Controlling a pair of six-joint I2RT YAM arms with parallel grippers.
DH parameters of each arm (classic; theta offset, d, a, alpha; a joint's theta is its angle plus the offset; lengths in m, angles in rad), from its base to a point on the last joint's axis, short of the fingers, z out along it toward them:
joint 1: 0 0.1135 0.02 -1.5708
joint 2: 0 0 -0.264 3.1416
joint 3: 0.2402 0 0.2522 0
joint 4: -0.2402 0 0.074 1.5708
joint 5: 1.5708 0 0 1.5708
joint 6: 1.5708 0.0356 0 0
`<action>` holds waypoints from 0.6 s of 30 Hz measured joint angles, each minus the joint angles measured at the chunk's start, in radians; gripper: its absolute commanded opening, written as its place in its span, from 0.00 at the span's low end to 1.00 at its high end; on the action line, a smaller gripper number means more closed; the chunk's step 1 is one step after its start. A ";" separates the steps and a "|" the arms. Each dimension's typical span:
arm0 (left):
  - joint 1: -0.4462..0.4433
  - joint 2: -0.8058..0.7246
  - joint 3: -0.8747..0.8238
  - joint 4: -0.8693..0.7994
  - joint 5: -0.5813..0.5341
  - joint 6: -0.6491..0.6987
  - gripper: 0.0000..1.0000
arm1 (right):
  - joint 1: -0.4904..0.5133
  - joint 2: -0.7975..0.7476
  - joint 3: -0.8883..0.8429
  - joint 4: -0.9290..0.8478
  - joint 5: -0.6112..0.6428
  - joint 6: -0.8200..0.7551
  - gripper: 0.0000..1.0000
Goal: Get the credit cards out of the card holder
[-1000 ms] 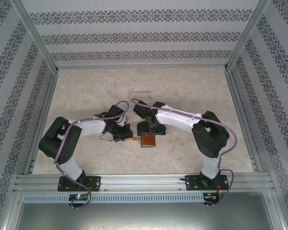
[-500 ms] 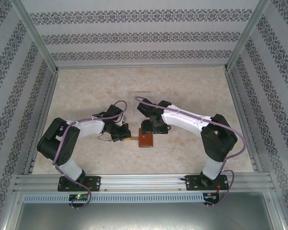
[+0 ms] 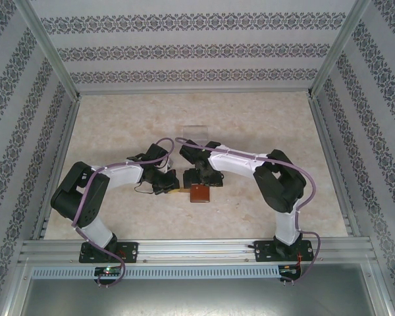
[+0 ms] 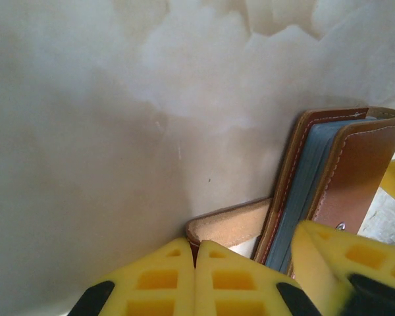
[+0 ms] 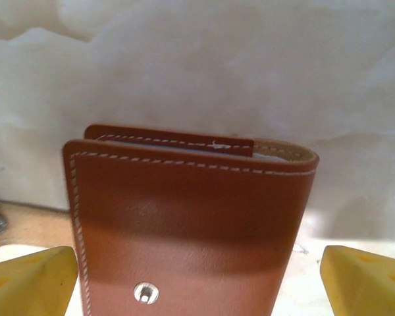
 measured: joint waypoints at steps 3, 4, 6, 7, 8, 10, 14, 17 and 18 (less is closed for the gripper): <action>0.000 0.000 0.000 0.000 0.000 0.000 0.05 | 0.000 0.010 0.000 0.000 0.001 0.003 0.94; 0.000 0.000 0.000 0.000 0.000 0.000 0.05 | 0.000 0.010 0.000 0.000 0.001 0.003 0.94; 0.000 0.000 0.000 0.000 0.000 0.000 0.05 | 0.000 0.009 0.000 0.000 0.002 0.005 0.93; 0.000 0.000 0.000 0.000 0.000 0.000 0.05 | 0.000 0.009 0.000 0.000 0.005 0.006 0.92; 0.000 0.000 0.000 0.000 0.000 0.000 0.06 | 0.000 0.007 0.000 0.000 0.007 0.007 0.91; 0.000 0.000 0.000 0.000 0.000 0.000 0.06 | 0.000 -0.002 -0.001 -0.002 0.014 0.011 0.89; 0.000 0.000 -0.001 0.000 0.000 0.000 0.06 | 0.000 -0.039 -0.001 -0.013 0.027 0.013 0.82; 0.000 0.000 -0.002 0.000 0.000 0.000 0.05 | 0.000 -0.068 -0.001 -0.024 0.035 0.012 0.74; 0.000 0.000 -0.003 0.001 0.000 0.000 0.06 | 0.000 -0.077 -0.001 -0.028 0.038 0.011 0.70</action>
